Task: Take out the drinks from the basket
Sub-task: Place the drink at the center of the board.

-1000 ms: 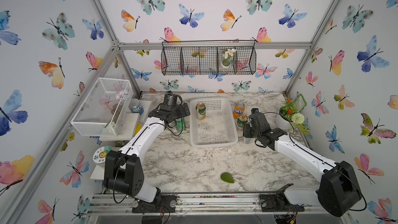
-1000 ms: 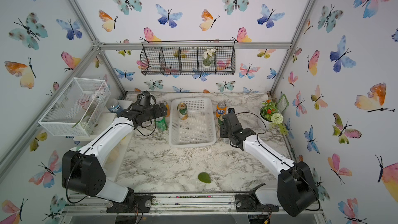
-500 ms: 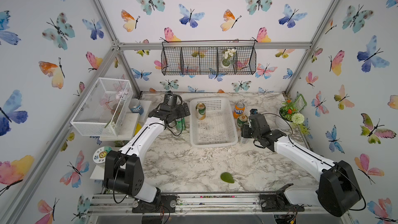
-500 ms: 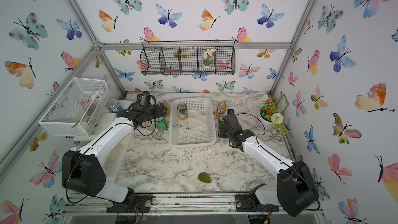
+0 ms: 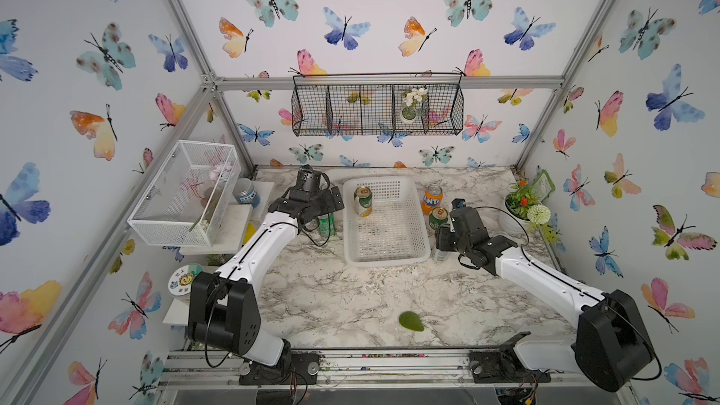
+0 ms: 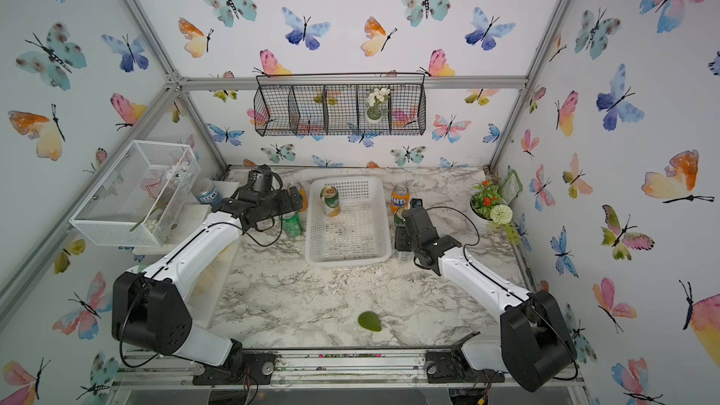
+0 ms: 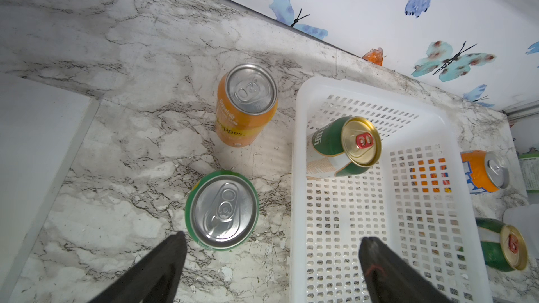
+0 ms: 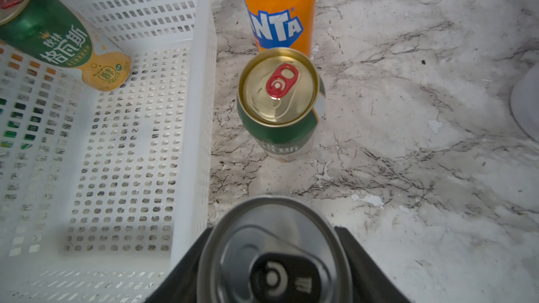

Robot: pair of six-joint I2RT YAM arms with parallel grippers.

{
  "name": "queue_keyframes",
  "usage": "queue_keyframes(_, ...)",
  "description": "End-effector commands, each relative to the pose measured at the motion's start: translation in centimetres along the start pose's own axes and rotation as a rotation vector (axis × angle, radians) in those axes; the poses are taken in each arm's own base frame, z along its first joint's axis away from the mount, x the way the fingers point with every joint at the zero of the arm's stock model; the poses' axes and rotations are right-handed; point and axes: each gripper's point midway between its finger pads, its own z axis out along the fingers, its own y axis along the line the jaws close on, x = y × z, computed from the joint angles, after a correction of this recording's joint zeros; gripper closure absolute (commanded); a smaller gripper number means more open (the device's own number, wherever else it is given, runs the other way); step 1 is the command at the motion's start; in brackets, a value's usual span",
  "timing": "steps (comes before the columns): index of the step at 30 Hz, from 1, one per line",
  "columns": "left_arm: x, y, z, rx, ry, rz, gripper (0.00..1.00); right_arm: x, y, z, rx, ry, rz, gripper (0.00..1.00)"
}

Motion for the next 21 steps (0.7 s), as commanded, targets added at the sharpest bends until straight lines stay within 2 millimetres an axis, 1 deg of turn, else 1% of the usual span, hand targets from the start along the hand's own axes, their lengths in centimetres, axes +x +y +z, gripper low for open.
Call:
queue_keyframes(1, 0.0, -0.1, -0.3, 0.018, -0.004, -0.003, 0.01, -1.8, 0.7, -0.2, -0.028, -0.067, 0.025, 0.28)
queue_keyframes(3, 0.1, -0.1, -0.3, 0.019, -0.002, -0.002, 0.01, -1.7, 0.6, -0.2, -0.026, -0.063, 0.029, 0.23)
queue_keyframes(6, 0.1, -0.1, -0.2, 0.02, -0.001, -0.003, 0.01, -1.6, 0.6, -0.2, -0.026, -0.063, 0.033, 0.19)
queue_keyframes(15, 0.0, -0.1, -0.3, 0.016, -0.006, -0.002, 0.01, -2.7, 0.5, -0.7, -0.018, -0.096, 0.04, 0.12)
queue_keyframes(21, 0.1, 0.0, -0.2, 0.015, -0.003, -0.003, 0.01, -3.6, 0.4, -1.1, -0.005, -0.125, 0.052, 0.1)
